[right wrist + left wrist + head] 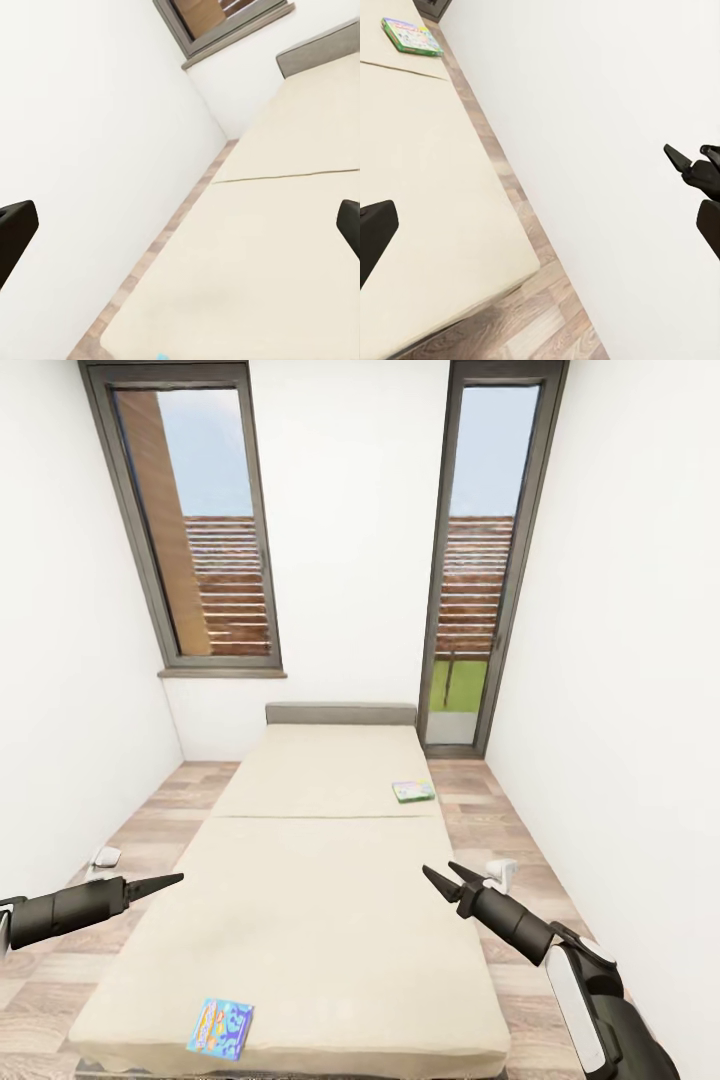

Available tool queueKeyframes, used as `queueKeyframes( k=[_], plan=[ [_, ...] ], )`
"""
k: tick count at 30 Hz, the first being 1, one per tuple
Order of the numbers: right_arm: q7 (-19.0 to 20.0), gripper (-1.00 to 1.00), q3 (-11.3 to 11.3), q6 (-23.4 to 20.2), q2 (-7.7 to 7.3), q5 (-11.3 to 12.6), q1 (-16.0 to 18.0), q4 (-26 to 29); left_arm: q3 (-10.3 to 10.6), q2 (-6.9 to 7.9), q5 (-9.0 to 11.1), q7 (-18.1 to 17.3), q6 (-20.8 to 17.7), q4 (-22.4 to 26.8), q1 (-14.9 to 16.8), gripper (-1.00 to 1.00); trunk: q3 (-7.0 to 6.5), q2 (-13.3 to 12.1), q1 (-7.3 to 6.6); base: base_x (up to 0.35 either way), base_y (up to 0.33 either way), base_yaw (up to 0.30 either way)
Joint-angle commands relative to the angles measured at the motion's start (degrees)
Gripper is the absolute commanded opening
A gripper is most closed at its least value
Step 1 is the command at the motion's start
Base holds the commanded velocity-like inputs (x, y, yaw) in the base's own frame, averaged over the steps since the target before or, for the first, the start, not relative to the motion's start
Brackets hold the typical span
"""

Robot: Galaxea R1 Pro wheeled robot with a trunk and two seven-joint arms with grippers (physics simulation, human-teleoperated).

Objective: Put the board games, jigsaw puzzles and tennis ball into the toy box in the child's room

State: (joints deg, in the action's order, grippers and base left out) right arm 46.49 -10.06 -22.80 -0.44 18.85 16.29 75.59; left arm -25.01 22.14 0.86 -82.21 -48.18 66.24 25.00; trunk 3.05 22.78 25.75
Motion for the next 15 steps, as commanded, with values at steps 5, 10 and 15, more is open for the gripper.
queueKeyframes(
  k=[5, 10, 15],
  plan=[
    [0.16, 1.0, -0.04, -0.16, -0.03, 0.3, 0.05, -0.01, 0.01, 0.01, 0.02, -0.13, -0.6, -0.01, 0.05, 1.0, 0.28, 0.14, 0.04, 0.0, 0.0, 0.0],
    [0.13, 1.0, -0.06, 0.02, -0.01, 0.26, 0.05, -0.01, 0.0, 0.01, 0.0, -0.04, -0.53, 0.01, 0.05, 1.0, 0.31, 0.14, 0.04, 0.0, 0.0, 0.0],
    [0.1, 1.0, -0.3, -0.04, 0.0, 0.42, 0.05, -0.35, 0.02, -0.02, -0.06, 0.74, -0.52, 0.0, 0.05, 1.0, 0.67, 0.94, 0.47, 0.0, 0.0, 0.0]
  ],
)
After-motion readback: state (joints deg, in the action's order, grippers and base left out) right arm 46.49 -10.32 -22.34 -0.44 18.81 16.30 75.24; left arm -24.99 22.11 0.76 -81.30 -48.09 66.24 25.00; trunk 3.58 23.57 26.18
